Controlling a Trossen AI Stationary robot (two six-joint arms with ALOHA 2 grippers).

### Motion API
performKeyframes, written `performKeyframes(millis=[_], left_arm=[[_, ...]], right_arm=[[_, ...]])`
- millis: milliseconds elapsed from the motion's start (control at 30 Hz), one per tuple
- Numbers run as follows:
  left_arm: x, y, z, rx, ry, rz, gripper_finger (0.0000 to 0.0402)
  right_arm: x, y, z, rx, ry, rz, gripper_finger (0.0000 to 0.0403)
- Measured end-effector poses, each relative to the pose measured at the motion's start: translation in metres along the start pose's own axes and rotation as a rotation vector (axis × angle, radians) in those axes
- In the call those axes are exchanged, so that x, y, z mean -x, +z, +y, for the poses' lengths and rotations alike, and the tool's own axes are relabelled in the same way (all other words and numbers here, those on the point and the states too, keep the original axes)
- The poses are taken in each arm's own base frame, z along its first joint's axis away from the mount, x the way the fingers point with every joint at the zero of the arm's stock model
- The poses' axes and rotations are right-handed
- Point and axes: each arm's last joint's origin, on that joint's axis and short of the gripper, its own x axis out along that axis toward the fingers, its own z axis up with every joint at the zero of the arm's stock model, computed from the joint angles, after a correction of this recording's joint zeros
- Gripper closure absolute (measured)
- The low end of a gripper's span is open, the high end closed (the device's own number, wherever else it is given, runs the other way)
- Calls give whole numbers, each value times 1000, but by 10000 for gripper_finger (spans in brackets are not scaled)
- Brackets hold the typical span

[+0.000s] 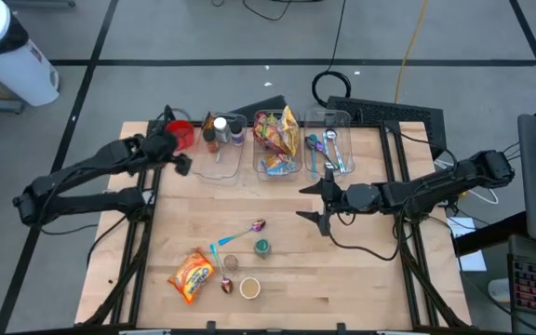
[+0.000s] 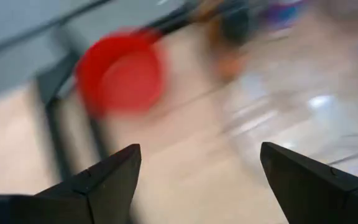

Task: Pick & Place Food Item
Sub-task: Put the orange seasoning bottle into the left transparent bin, then put the green seasoning bottle into the left transparent bin

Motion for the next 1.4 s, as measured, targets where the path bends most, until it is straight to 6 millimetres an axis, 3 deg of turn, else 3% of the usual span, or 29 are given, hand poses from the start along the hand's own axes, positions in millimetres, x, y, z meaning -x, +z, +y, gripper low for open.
performKeyframes(millis=[167,400,567,967,1133,1400], left_arm=[[-2,-30,11,207,166,121,73],[-38,-48,-4,231,77,129,67],[-51,-49,-14,217,9,87,72],[-59,-39,-35,116,-151,13,75],[-50,-37,-34,97,-204,50,81],[-12,-28,-55,-65,-521,-75,79]], right_arm=[[0,0,0,0,0,0,85],[0,0,0,-4,1,-1,85],[0,0,0,-4,1,-1,85],[0,0,0,-5,2,-1,85],[0,0,0,-5,2,0,85],[0,0,0,-5,2,0,85]])
